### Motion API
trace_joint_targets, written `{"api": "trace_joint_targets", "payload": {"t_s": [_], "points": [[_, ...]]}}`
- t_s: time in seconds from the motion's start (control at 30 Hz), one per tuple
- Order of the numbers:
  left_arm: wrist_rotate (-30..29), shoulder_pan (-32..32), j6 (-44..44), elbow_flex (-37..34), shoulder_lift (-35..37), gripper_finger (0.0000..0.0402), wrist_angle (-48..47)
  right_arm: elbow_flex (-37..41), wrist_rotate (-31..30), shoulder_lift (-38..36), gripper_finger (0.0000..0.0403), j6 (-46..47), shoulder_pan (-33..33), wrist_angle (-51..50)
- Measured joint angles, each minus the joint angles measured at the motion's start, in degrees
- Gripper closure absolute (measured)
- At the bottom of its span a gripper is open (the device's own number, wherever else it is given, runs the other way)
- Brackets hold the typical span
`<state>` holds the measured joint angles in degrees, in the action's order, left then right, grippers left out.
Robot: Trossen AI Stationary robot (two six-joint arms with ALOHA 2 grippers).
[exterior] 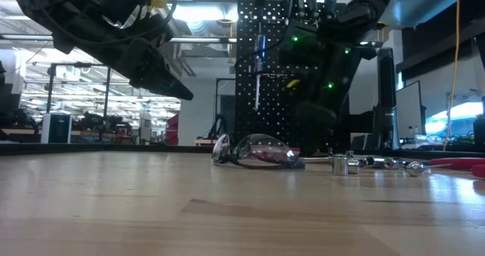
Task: Hang tools onto peg board
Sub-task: Hang the red transparent screwdriver on the peg board
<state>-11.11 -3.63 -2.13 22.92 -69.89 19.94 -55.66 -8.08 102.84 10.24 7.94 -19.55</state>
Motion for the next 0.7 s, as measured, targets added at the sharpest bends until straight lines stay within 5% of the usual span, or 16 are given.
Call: {"api": "trace_joint_targets", "payload": {"t_s": [0.37,0.7], "points": [[0.0,0.0,0.0,0.0,0.0,0.0242,0.0,-0.1,0.0,0.5,0.038,-1.4,-0.1,0.3],[0.0,0.0,0.1,0.0,0.0,0.0242,-0.1,0.1,-3.7,-4.5,0.0384,-1.0,-0.4,-0.7]]}}
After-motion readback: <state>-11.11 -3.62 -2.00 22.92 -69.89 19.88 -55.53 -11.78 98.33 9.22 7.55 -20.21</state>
